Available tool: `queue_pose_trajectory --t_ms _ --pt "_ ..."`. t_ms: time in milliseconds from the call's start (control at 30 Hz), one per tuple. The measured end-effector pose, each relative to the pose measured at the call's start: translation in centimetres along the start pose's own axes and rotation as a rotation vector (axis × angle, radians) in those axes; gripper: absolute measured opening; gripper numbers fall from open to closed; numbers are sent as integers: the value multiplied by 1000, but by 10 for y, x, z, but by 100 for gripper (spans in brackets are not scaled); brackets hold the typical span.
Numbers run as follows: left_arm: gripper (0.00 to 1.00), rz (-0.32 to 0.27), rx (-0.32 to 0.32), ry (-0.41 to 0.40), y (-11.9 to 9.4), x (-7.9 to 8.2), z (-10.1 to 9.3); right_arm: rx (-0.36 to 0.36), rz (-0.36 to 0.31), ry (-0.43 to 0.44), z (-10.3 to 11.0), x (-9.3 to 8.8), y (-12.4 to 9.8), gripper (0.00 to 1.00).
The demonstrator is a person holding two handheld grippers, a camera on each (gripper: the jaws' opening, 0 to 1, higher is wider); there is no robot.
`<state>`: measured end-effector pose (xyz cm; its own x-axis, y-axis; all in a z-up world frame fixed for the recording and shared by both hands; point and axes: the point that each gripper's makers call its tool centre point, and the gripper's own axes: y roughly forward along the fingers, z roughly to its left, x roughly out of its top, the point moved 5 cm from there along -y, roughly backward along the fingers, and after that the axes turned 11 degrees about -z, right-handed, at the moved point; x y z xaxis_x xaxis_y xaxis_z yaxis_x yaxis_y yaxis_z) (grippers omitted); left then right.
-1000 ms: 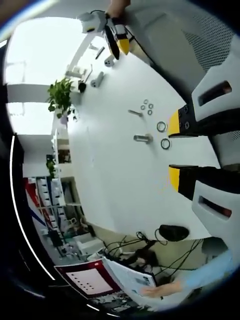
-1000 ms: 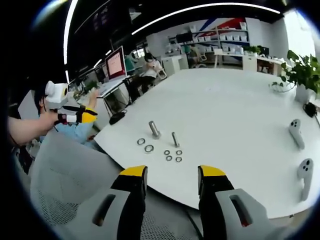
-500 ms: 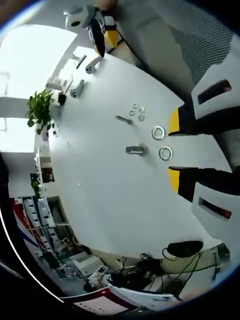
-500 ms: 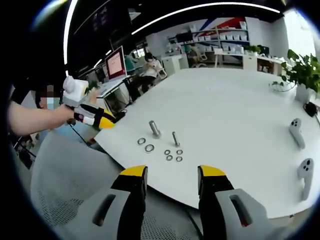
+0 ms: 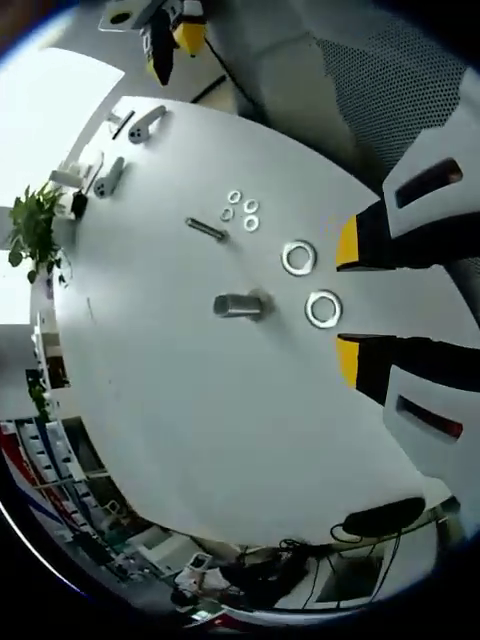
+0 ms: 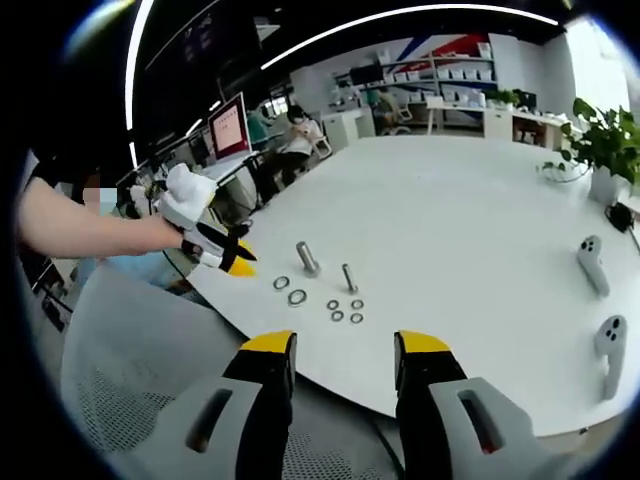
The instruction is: Place the washer onto the threaded stud by aligning its center hole with the stud, sliding it down to the base, and recovering from edge contact or off-axis alignment until the washer reaches the visible bottom stop.
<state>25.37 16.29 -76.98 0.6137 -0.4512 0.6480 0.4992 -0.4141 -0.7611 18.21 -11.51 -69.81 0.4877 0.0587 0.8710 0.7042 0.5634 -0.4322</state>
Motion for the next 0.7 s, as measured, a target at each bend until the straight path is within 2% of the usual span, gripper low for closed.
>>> queue_pose_trajectory --t_ms 233,367,467,533,700 --pt "25 82 -27 40 24 -6 2 -4 1 1 -1 0 0 41" --pt "27 122 -41 35 34 -9 3 -6 0 1 -1 0 0 41" --pt "27 161 -49 81 40 -12 3 -8 -1 3 -2 0 0 41" --pt "27 187 -50 82 43 -15 4 -7 -3 4 -2 0 0 41" --pt "28 199 -57 85 47 -12 4 -5 -6 6 -2 0 0 40"
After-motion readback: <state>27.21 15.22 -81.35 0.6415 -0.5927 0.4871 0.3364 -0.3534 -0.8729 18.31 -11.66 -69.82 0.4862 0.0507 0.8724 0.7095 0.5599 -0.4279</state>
